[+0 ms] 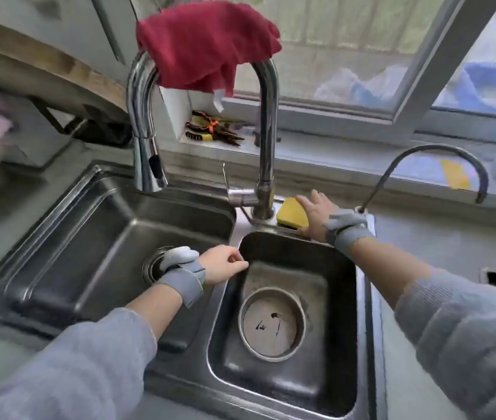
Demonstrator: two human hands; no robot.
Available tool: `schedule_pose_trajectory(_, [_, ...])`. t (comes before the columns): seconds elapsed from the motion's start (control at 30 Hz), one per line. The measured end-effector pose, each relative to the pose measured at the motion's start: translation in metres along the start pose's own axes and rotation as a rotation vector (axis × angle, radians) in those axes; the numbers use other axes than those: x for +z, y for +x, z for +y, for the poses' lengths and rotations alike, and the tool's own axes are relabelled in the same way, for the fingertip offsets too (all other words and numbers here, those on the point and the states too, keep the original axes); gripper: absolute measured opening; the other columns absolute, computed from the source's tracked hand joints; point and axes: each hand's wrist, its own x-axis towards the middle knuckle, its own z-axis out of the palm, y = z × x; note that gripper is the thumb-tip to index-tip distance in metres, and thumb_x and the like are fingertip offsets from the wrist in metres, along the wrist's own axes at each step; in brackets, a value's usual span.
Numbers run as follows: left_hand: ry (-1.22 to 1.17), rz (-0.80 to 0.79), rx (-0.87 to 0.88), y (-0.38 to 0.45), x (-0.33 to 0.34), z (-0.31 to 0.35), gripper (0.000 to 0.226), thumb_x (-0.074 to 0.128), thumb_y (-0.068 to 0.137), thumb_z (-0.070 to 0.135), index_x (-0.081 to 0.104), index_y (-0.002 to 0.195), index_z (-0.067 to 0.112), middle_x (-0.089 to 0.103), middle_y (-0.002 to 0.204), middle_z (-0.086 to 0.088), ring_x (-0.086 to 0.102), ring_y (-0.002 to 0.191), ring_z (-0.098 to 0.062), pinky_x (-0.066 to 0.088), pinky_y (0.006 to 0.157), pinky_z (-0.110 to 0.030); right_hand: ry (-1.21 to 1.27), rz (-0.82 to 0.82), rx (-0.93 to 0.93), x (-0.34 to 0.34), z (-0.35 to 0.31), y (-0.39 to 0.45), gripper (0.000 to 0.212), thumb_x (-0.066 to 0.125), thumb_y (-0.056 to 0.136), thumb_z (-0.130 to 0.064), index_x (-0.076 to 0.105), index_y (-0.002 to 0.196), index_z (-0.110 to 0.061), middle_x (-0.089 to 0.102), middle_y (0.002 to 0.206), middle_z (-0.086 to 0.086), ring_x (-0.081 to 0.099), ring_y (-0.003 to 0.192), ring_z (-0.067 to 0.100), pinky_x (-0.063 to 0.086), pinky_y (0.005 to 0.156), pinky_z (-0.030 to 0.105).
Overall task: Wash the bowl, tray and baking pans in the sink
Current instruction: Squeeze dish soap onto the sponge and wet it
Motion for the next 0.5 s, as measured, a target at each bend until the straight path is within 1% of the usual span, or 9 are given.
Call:
schedule_pose_trajectory(0.03, [-0.004, -0.012, -0.009, -0.002, 0.002, -0.004, 0.025, 0.055, 0.091, 0.039, 0.068, 0.099, 0.019, 0.068, 0.100, -0.001, 0.061, 0.094, -0.017, 0.044, 0.084, -0.026, -0.015, -0.031, 0.002, 0.003, -0.001, 0.006, 0.086, 0.062, 0.085, -0.045, 0.011, 0.151, -0.027, 0.011, 0.158, 0.016, 0.014, 0.145, 0.033, 0.025, 0.115, 0.047])
schedule_pose_trajectory(0.07, [-0.006, -0.030, -0.011, -0.004, 0.004, -0.006, 0.024, 0.055, 0.091, 0.039, 0.068, 0.096, 0.019, 0.069, 0.100, -0.001, 0.061, 0.091, -0.017, 0.045, 0.083, -0.026, -0.025, -0.039, 0.013, 0.005, 0.001, 0.006, 0.089, 0.062, 0.084, -0.047, 0.008, 0.152, -0.028, 0.013, 0.157, 0.017, 0.017, 0.144, 0.034, 0.026, 0.115, 0.047])
schedule_pose_trajectory(0.1, [-0.023, -0.047, -0.021, -0.006, 0.007, -0.010, 0.024, 0.055, 0.091, 0.038, 0.068, 0.095, 0.019, 0.070, 0.100, -0.001, 0.061, 0.089, -0.017, 0.045, 0.082, -0.026, -0.032, -0.037, 0.003, 0.010, 0.001, 0.011, 0.091, 0.063, 0.083, -0.048, 0.007, 0.152, -0.028, 0.020, 0.154, 0.018, 0.024, 0.141, 0.035, 0.029, 0.112, 0.046])
schedule_pose_trajectory(0.17, [-0.091, -0.070, -0.048, -0.009, 0.010, -0.019, 0.024, 0.055, 0.091, 0.037, 0.068, 0.093, 0.017, 0.071, 0.098, -0.002, 0.063, 0.087, -0.018, 0.048, 0.082, -0.027, -0.028, -0.042, -0.035, 0.017, -0.001, 0.013, 0.088, 0.063, 0.084, -0.041, 0.008, 0.151, -0.025, 0.035, 0.143, 0.017, 0.038, 0.130, 0.036, 0.038, 0.104, 0.044])
schedule_pose_trajectory(0.23, [-0.160, -0.072, -0.067, -0.013, 0.011, -0.027, 0.022, 0.055, 0.092, 0.034, 0.068, 0.091, 0.015, 0.071, 0.093, -0.002, 0.065, 0.081, -0.016, 0.049, 0.079, -0.027, -0.061, -0.048, -0.057, 0.021, -0.007, 0.008, 0.080, 0.062, 0.084, -0.031, 0.015, 0.148, -0.022, 0.040, 0.135, 0.016, 0.043, 0.123, 0.036, 0.043, 0.097, 0.043])
schedule_pose_trajectory(0.3, [-0.183, -0.050, -0.087, -0.018, 0.009, -0.035, 0.024, 0.054, 0.092, 0.033, 0.068, 0.092, 0.013, 0.072, 0.095, -0.005, 0.063, 0.077, -0.015, 0.050, 0.078, -0.027, -0.062, -0.060, -0.063, 0.019, -0.019, -0.001, 0.071, 0.064, 0.077, -0.033, 0.028, 0.137, -0.023, 0.046, 0.124, 0.012, 0.049, 0.111, 0.033, 0.045, 0.085, 0.039])
schedule_pose_trajectory(0.33, [-0.191, -0.043, -0.099, -0.021, 0.007, -0.038, 0.025, 0.054, 0.092, 0.034, 0.068, 0.095, 0.013, 0.071, 0.098, -0.006, 0.062, 0.080, -0.016, 0.051, 0.079, -0.029, 0.003, -0.086, -0.062, 0.018, -0.027, -0.007, 0.065, 0.064, 0.075, -0.036, 0.033, 0.131, -0.024, 0.051, 0.118, 0.010, 0.052, 0.103, 0.031, 0.045, 0.080, 0.036])
schedule_pose_trajectory(0.4, [-0.244, -0.010, -0.123, -0.030, 0.003, -0.043, 0.023, 0.054, 0.093, 0.033, 0.066, 0.099, 0.014, 0.070, 0.101, -0.006, 0.061, 0.083, -0.016, 0.051, 0.081, -0.029, 0.195, -0.132, -0.093, 0.015, -0.050, -0.022, 0.052, 0.061, 0.078, -0.035, 0.043, 0.126, -0.026, 0.060, 0.111, 0.009, 0.057, 0.093, 0.027, 0.047, 0.077, 0.033])
schedule_pose_trajectory(0.5, [-0.467, 0.068, -0.147, -0.055, -0.002, -0.053, 0.020, 0.055, 0.093, 0.026, 0.059, 0.110, 0.015, 0.061, 0.104, -0.005, 0.057, 0.091, -0.016, 0.052, 0.074, -0.027, 0.404, -0.247, -0.171, 0.007, -0.095, -0.050, 0.043, 0.058, 0.085, -0.027, 0.048, 0.127, -0.022, 0.062, 0.113, 0.007, 0.059, 0.099, 0.023, 0.048, 0.086, 0.033])
